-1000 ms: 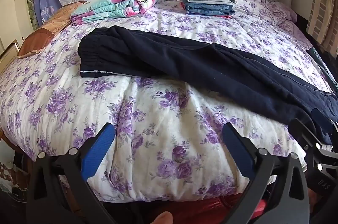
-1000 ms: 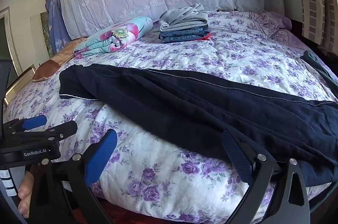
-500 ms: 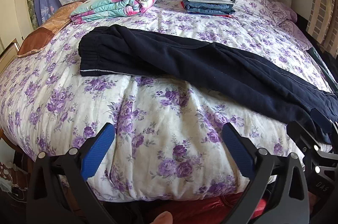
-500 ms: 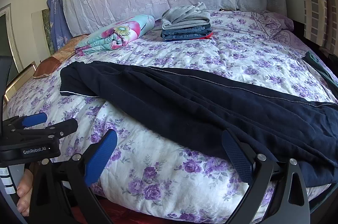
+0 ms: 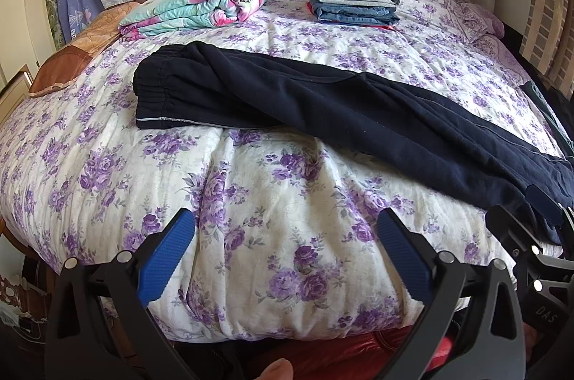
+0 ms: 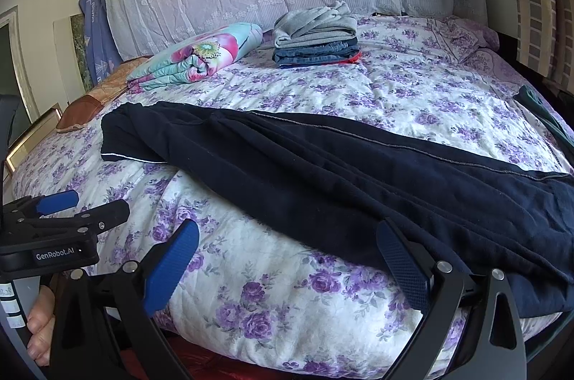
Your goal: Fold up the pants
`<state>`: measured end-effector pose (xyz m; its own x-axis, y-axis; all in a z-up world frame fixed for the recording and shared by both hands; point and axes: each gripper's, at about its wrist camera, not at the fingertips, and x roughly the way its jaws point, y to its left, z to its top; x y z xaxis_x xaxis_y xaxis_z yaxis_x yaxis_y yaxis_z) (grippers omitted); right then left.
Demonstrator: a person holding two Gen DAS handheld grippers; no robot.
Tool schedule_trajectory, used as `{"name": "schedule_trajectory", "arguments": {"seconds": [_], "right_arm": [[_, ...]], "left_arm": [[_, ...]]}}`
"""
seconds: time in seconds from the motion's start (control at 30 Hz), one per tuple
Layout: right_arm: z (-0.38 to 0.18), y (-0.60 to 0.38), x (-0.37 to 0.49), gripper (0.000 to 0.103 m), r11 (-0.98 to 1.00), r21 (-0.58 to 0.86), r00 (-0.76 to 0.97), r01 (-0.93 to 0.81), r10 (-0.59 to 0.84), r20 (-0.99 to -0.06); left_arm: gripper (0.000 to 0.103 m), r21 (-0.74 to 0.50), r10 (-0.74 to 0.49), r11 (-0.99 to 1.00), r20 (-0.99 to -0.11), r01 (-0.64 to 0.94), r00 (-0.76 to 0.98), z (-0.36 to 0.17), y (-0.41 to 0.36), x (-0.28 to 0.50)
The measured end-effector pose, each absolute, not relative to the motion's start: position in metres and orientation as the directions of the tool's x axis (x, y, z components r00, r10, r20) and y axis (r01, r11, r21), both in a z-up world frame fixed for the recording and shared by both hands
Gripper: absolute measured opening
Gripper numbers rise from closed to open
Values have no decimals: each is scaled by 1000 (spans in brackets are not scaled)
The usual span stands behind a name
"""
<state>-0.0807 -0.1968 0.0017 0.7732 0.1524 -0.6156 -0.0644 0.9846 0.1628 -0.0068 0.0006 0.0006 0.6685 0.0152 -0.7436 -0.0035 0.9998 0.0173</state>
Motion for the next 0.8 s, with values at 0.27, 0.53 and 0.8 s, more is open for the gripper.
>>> {"name": "schedule_trajectory", "arguments": {"seconds": [0.27,0.53,0.8], "right_arm": [[2,-196,-81,100,985,162,773,-64,152,-616],[2,-196,-80,100,985,160,771,-66,152,-618],[0,-194,-80,100,985,159,770,-67,152,-620]], "left_arm": [[99,15,12,1000,-749,-2,663,-2,1,-8],[99,14,11,1000,-749,-2,663,-2,1,-8],[99,12,10,1000,-749,-2,663,-3,2,-8]]}}
